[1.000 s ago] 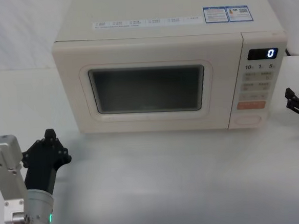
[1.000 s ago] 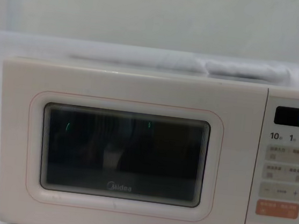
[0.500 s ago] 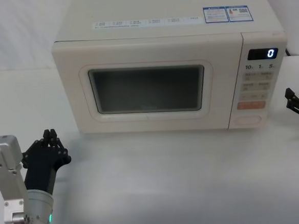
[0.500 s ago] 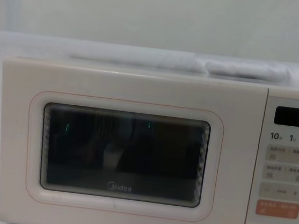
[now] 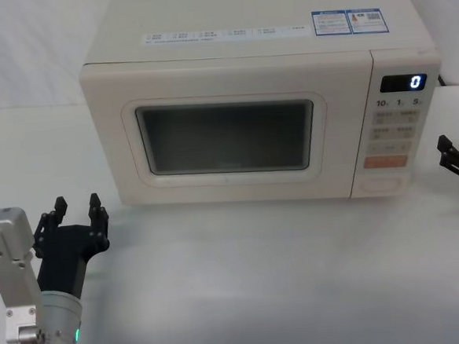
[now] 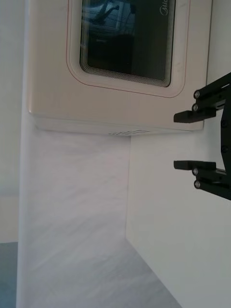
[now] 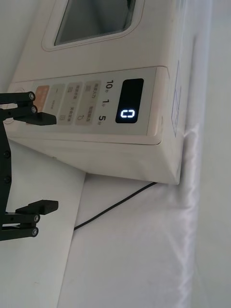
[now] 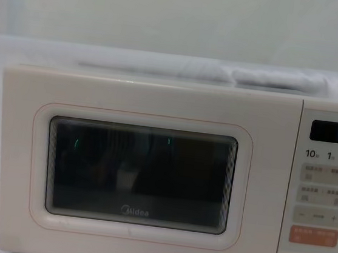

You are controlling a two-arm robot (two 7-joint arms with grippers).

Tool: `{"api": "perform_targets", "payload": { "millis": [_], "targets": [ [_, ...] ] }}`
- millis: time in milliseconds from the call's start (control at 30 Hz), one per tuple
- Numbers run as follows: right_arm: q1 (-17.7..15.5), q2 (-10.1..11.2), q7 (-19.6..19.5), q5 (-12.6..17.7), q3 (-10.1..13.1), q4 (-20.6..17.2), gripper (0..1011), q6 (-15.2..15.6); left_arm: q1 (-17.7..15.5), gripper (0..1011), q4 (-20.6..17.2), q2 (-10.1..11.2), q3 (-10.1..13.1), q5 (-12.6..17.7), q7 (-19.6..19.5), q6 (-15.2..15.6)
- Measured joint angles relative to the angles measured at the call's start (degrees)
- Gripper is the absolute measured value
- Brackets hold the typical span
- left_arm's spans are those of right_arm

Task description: Press the button to open the microwave door with one hand; close the microwave door with the other hand.

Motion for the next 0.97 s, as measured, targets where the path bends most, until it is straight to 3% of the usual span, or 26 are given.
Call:
{"api": "perform_targets", "payload": {
  "millis": [300,567,967],
  "targets": [
    [0.0,0.0,0.0,0.0,0.0,0.0,1002,0.0,0.0,794,0.0,0.0,0.0,-0.1,0.0,0.0],
    [0.0,0.0,0.0,0.0,0.0,0.0,1002,0.0,0.0,1001,-0.1,0.0,0.0,-0.1,-0.1,0.0],
    [0.0,0.0,0.0,0.0,0.0,0.0,1002,0.0,0.0,1001,-0.1,0.0,0.0,-0.1,-0.1,0.0]
  ]
}}
